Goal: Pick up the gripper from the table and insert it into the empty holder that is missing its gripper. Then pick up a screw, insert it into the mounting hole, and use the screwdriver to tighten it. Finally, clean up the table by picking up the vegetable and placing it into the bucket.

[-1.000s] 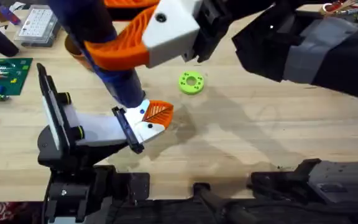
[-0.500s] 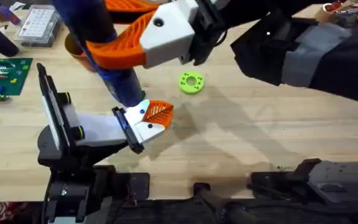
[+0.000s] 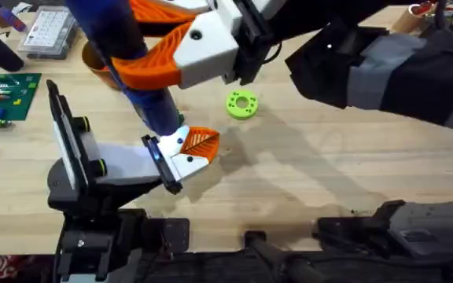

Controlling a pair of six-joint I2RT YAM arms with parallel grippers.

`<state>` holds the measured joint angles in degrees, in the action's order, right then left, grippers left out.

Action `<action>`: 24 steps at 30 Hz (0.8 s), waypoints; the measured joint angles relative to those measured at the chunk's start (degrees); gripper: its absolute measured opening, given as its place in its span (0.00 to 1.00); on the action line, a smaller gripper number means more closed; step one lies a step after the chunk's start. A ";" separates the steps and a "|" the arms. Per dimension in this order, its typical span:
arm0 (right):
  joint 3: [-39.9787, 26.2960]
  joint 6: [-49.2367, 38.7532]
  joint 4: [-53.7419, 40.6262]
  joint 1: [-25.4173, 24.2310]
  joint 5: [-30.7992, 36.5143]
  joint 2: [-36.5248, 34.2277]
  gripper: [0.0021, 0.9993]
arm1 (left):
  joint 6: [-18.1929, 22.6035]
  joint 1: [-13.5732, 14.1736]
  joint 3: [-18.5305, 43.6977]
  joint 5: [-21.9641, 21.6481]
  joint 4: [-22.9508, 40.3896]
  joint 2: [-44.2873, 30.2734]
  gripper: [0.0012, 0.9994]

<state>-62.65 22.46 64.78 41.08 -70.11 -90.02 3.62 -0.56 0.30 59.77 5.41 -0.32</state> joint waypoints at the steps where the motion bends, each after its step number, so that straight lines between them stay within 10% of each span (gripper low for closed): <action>1: 0.17 0.00 0.32 0.00 0.01 0.00 0.06 | 0.00 0.00 0.00 0.00 0.00 0.00 0.02; 24: 2.51 1.11 2.98 -1.14 0.00 0.00 0.07 | 0.02 0.00 0.00 0.00 0.00 0.00 0.02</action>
<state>-60.14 23.57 67.76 39.94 -70.12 -90.02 3.64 -0.56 0.30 59.77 5.41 -0.32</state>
